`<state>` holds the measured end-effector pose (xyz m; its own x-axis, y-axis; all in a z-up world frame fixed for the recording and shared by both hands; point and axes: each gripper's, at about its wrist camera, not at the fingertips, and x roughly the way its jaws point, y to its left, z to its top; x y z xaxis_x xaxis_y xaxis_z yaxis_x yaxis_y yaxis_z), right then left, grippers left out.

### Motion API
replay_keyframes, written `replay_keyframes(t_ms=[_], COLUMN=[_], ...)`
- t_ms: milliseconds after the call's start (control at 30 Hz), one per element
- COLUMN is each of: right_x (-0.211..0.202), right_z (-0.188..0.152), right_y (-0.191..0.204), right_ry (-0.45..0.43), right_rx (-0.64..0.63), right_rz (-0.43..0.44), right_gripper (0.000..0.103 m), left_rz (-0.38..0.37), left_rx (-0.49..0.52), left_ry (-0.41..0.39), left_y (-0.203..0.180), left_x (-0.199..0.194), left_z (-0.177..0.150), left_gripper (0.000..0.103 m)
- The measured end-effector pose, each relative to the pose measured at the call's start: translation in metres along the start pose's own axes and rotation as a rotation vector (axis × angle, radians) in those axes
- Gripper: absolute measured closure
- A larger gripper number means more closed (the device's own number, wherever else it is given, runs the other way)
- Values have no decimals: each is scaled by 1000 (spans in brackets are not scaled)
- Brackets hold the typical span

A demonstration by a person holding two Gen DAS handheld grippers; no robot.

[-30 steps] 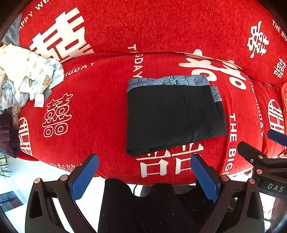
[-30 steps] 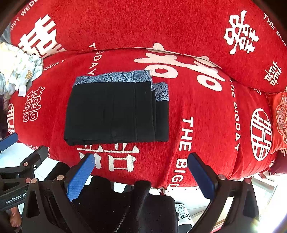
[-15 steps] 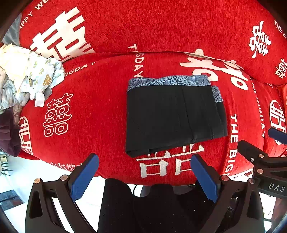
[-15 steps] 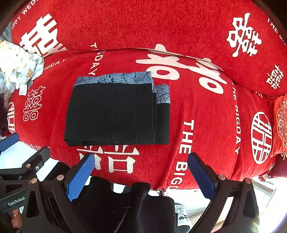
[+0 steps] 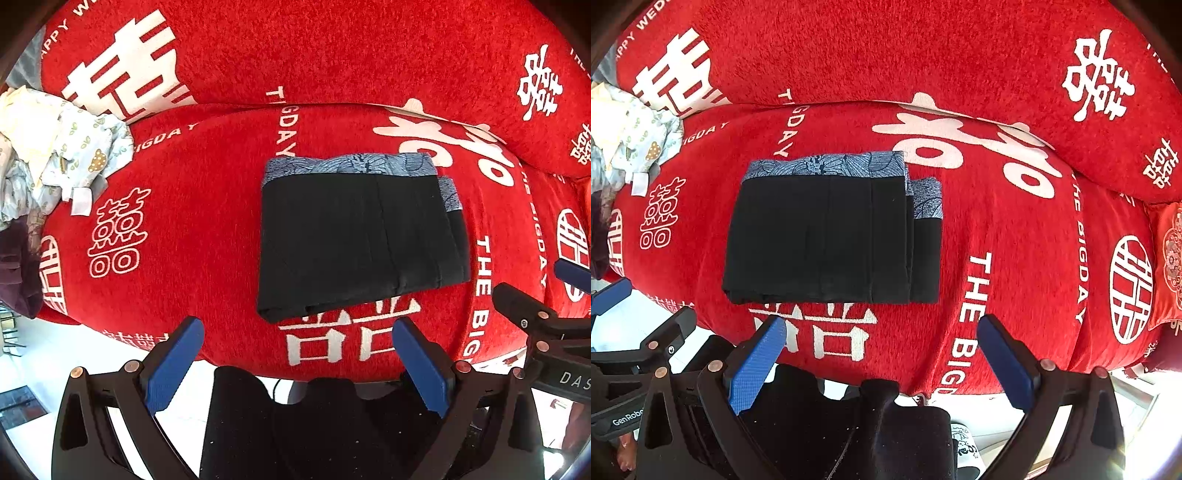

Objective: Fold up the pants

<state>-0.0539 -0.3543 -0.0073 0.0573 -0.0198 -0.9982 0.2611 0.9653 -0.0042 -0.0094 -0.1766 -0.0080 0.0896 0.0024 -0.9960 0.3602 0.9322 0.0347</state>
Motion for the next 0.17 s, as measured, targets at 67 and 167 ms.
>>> replay_keyframes(t_ms=[67,167], right_x=[1,1], right_z=[1,2], right_y=[0,0], right_ry=[2,2], right_rx=[-3,-4], right_rz=[1,1], right_gripper=[0,0], left_rz=[-14,-19], left_rx=[-7,-6], left_ry=[7,9], left_y=[1,-1], left_x=[2,2], left_z=[0,0], left_gripper=[1,1])
